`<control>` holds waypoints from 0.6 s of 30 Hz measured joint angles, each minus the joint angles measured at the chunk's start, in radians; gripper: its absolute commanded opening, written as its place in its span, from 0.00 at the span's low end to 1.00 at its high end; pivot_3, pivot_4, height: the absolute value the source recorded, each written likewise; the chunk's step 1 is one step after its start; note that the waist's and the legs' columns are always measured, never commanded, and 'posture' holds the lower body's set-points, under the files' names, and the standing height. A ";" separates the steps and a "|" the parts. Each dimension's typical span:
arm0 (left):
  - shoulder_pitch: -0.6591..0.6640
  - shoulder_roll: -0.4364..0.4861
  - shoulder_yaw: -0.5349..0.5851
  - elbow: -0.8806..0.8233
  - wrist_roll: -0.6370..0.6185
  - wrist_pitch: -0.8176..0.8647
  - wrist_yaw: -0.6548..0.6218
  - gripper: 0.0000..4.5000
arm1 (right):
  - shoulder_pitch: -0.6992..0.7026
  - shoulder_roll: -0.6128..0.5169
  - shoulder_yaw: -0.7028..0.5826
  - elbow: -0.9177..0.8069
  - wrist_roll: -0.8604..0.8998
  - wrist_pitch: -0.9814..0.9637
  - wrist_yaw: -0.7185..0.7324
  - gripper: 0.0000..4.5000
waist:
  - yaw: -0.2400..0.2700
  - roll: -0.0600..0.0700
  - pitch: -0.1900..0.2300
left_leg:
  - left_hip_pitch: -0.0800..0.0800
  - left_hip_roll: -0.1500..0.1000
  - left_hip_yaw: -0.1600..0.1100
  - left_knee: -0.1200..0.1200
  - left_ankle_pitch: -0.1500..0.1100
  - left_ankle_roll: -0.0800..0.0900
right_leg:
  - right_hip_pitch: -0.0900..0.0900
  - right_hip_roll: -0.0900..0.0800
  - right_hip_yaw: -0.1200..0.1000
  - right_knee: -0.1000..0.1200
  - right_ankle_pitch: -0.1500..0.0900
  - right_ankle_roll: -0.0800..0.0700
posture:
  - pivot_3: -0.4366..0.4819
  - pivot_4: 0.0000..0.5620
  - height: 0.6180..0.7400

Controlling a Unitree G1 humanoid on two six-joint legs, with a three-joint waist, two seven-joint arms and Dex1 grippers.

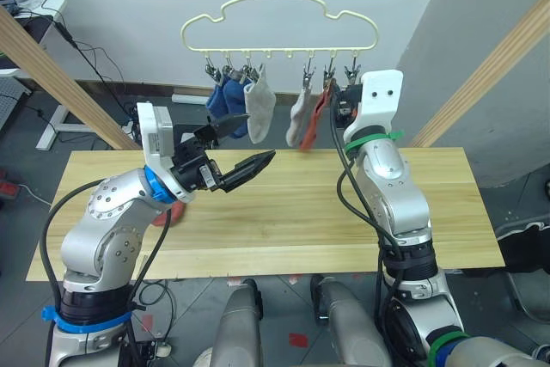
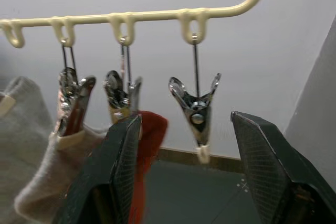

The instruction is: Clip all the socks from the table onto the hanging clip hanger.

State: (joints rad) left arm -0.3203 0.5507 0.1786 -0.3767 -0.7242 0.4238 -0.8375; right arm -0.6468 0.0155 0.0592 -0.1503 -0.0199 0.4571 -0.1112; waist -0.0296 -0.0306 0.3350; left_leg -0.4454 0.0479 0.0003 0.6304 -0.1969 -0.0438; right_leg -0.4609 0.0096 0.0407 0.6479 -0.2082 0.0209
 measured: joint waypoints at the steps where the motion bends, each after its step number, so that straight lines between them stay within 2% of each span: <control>1: 0.000 -0.001 0.000 0.000 0.000 0.000 0.000 1.00 | -0.003 0.000 -0.001 0.003 -0.001 -0.006 0.000 0.64 | 0.000 0.000 0.000 | 0.000 0.000 0.000 0.000 0.000 0.000 | 0.000 0.000 0.000 0.000 0.000 0.000 | 0.50 0.63 1.00; 18: -0.006 -0.006 -0.015 0.000 0.001 0.000 0.002 1.00 | -0.024 -0.004 -0.020 0.044 -0.039 -0.038 -0.007 0.64 | 0.000 0.000 0.000 | 0.000 0.000 0.000 0.000 0.000 0.000 | 0.000 0.000 0.000 0.000 0.000 0.000 | 0.49 0.59 1.00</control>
State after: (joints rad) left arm -0.3265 0.5450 0.1633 -0.3766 -0.7234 0.4237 -0.8359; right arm -0.6707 0.0110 0.0395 -0.1060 -0.0589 0.4192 -0.1186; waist -0.0294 -0.0306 0.3349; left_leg -0.4454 0.0479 0.0004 0.6305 -0.1969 -0.0438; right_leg -0.4608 0.0095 0.0408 0.6482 -0.2081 0.0208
